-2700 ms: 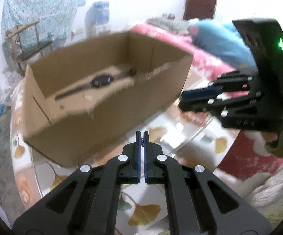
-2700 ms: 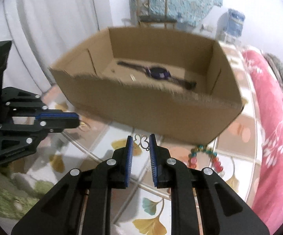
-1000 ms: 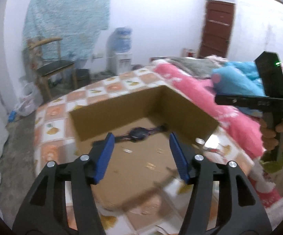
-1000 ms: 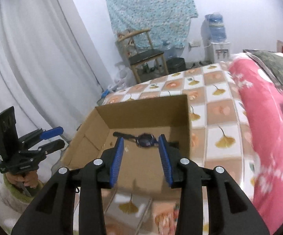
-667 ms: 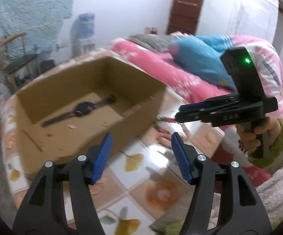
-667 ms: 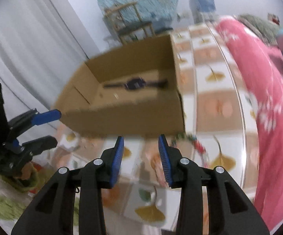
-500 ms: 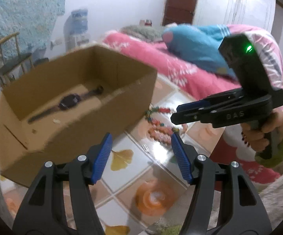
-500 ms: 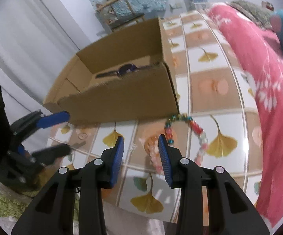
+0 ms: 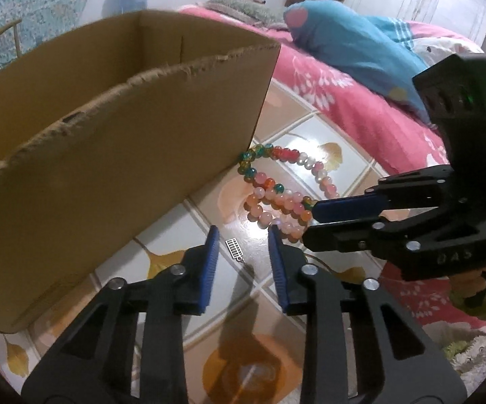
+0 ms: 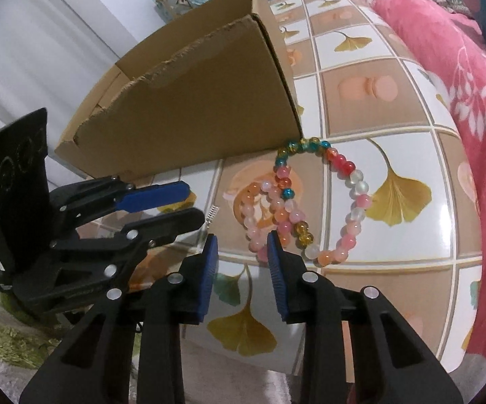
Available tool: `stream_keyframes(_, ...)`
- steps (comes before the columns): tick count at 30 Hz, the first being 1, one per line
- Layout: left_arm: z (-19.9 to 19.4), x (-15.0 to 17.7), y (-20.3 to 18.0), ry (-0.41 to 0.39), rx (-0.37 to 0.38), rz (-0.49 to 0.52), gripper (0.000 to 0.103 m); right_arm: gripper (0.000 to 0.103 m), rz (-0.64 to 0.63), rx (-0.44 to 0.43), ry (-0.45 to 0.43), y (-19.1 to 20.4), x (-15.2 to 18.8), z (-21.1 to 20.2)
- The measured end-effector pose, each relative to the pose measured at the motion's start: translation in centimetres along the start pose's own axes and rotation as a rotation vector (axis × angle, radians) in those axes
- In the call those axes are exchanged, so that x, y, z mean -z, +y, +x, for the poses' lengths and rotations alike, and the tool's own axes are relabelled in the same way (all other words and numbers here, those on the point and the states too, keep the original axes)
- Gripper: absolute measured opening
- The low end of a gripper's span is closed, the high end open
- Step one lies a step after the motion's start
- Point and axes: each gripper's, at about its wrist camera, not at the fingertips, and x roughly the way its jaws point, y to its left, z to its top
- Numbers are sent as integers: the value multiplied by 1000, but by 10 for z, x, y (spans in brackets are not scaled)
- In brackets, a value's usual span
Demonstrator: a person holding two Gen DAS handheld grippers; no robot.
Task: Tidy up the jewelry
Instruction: 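Move the open left tool to the silver spring charm beside the bracelets, then close the left gripper on the silver spring charm and lift it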
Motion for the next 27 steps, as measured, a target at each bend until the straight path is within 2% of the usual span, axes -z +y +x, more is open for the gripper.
stream_keyframes(3, 8, 0, 0, 36, -13, -4, 20, 30, 7, -3, -1, -4, 1, 2)
stream_keyframes(6, 14, 2, -1, 65, -22, -6, 19, 30, 5, 1, -2, -5, 0, 4)
stream_keyframes(14, 19, 1, -10, 76, -52, 1, 17, 30, 4, 3, -11, -9, 4, 5)
stream_keyframes(19, 21, -1, -11, 76, -91, 6, 6, 30, 5, 6, -15, -10, 5, 4)
stream_keyframes(24, 20, 0, -10, 71, -97, 4, 3, 30, 11, 4, -22, -10, 7, 0)
stream_keyframes(27, 17, 2, -8, 67, -72, -5, 0, 30, 6, 1, -24, -10, 7, -3)
